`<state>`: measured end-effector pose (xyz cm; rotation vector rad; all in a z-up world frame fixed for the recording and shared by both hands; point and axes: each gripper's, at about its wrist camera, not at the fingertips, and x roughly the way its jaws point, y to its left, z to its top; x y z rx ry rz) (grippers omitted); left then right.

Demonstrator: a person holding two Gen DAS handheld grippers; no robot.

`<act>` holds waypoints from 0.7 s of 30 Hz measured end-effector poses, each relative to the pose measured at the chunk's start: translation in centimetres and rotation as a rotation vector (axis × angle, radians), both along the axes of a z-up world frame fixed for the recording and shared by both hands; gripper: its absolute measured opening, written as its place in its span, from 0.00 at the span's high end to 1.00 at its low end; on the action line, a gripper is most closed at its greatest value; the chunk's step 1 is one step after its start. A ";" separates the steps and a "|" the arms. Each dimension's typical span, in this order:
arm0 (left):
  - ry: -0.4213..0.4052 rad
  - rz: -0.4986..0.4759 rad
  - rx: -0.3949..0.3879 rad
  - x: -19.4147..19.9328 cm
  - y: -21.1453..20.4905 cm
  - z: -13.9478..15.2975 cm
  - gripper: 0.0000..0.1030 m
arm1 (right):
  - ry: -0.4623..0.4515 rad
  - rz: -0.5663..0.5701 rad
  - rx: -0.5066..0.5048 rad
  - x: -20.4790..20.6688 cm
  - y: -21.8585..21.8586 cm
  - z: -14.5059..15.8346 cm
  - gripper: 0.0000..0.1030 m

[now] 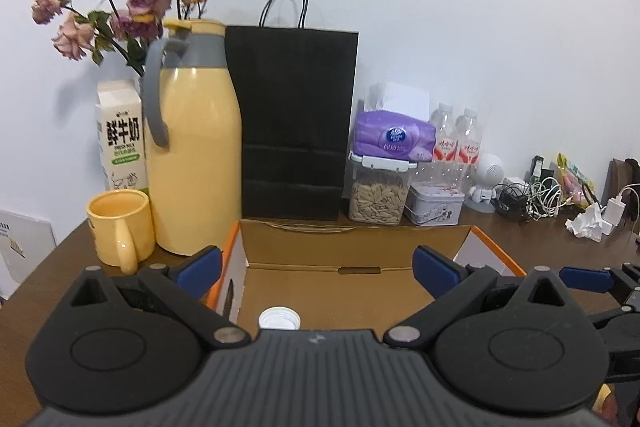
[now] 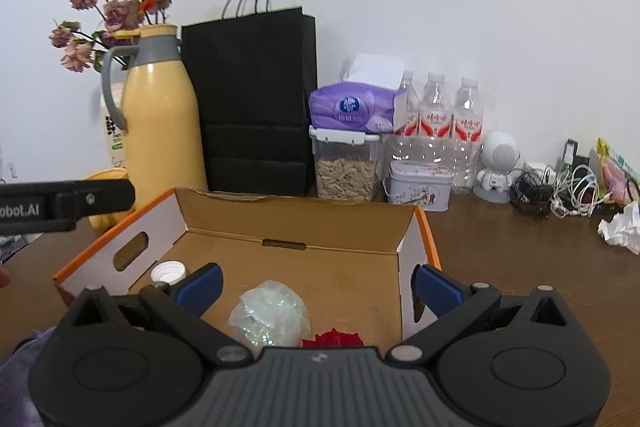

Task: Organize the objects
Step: 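Move both grippers back toward the remaining objects on the table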

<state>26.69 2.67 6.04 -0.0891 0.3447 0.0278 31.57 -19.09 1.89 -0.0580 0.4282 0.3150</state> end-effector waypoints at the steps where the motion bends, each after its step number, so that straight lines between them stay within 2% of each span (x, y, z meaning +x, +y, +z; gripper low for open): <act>1: -0.001 -0.002 -0.004 -0.6 0.1 0.1 0.00 | -0.008 0.002 -0.002 -0.4 -0.1 0.2 0.00; 10: -0.017 0.002 0.012 -6.2 0.6 1.1 0.00 | -0.048 0.038 -0.024 -5.3 -1.3 1.2 0.00; 21: 0.022 0.033 -0.014 -12.0 1.4 0.4 0.00 | -0.012 0.065 -0.010 -11.7 -3.6 0.2 0.00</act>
